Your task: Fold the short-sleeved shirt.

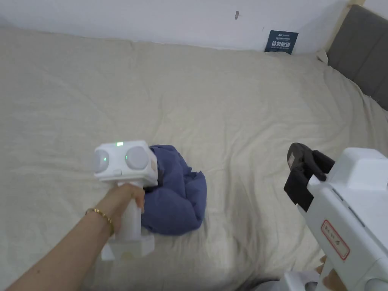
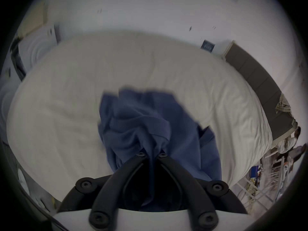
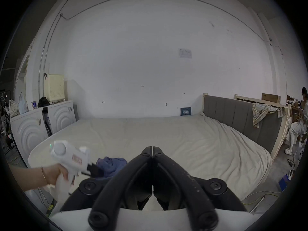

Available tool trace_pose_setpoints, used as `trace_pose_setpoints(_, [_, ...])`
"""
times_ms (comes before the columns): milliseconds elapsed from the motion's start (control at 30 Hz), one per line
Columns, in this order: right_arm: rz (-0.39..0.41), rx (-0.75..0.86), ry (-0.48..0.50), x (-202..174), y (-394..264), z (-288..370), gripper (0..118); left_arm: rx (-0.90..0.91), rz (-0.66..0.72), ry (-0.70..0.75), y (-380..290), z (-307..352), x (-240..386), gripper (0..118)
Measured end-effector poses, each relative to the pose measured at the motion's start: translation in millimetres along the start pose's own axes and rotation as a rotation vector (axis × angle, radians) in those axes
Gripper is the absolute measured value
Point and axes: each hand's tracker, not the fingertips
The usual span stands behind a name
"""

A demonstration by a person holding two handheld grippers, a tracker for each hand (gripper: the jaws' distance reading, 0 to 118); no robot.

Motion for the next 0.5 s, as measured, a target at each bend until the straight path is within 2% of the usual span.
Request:
trace_pose_setpoints(33, [0.001,-0.007,0.002,1.0,-1.4,-3.4,1,0.001,0.002,-0.001,-5.1,-3.4,-2.5,23])
trace_pose_setpoints(67, [0.0,-0.013,0.004,1.8,-2.5,-7.0,1,0.007,0.007,-0.004,-6.0,-2.6,-5.1,42])
trace_pose_setpoints(100, [-0.003,-0.018,0.006,-0.6,-4.2,-8.5,1,0.019,0.021,-0.022,-4.9,0.3,-7.9,66])
trace_pose_setpoints(200, [-0.012,-0.027,0.017,-1.2,-6.4,-16.6,1,0.088,0.069,-0.049,15.4,14.0,-22.6,114])
trace_pose_setpoints(333, [0.007,-0.029,0.032,-9.2,-8.2,-23.6,1,0.429,0.001,-0.042,26.8,82.7,-30.6,117])
trace_pose_setpoints(500, [0.033,0.009,0.027,-21.9,-7.4,-32.6,1,0.774,-0.123,0.173,10.0,152.5,-39.6,118])
